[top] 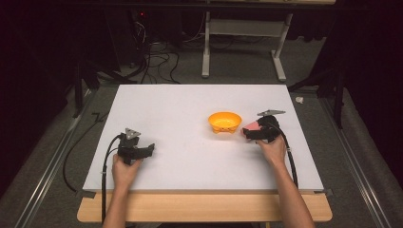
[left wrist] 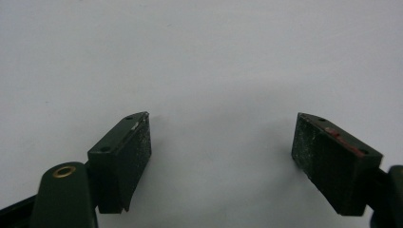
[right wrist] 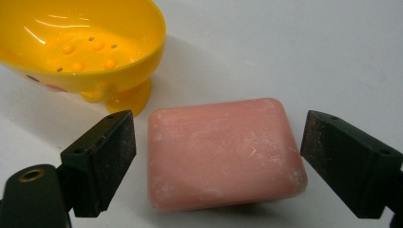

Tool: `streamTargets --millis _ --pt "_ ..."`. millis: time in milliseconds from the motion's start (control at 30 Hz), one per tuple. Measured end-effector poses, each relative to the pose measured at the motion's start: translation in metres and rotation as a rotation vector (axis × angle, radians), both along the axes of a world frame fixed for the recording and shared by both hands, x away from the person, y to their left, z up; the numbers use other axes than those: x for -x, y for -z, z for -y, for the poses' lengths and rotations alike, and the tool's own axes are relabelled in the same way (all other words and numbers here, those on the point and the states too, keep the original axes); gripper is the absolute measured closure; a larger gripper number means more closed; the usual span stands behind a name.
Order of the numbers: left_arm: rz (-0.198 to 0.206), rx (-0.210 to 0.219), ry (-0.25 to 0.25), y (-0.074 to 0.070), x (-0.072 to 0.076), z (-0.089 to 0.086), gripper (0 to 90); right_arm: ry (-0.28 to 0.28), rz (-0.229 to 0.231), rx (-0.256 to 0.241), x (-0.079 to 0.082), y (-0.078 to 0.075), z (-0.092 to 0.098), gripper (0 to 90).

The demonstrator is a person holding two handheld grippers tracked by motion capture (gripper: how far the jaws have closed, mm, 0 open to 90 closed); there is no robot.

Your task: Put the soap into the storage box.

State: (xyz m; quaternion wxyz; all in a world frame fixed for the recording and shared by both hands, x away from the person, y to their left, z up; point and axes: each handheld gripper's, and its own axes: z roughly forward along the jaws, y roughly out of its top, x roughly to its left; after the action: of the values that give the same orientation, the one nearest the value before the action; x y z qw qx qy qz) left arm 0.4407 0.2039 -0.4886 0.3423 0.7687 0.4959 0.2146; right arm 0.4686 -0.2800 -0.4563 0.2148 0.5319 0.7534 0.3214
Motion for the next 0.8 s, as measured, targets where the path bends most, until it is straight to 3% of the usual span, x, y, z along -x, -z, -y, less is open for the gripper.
streamTargets --millis 467,633,800 --pt "0.001 0.001 -0.001 0.0 0.0 0.0 21.2 -0.002 -0.039 0.014 -0.007 0.013 0.0 11.6" --pt "0.001 0.001 -0.001 0.0 0.0 0.0 21.2 -0.008 -0.077 0.027 -0.01 0.02 0.0 11.6" --pt "0.0 0.0 -0.001 0.0 0.0 0.0 21.2 -0.008 -0.073 0.047 -0.01 0.021 -0.002 11.8"
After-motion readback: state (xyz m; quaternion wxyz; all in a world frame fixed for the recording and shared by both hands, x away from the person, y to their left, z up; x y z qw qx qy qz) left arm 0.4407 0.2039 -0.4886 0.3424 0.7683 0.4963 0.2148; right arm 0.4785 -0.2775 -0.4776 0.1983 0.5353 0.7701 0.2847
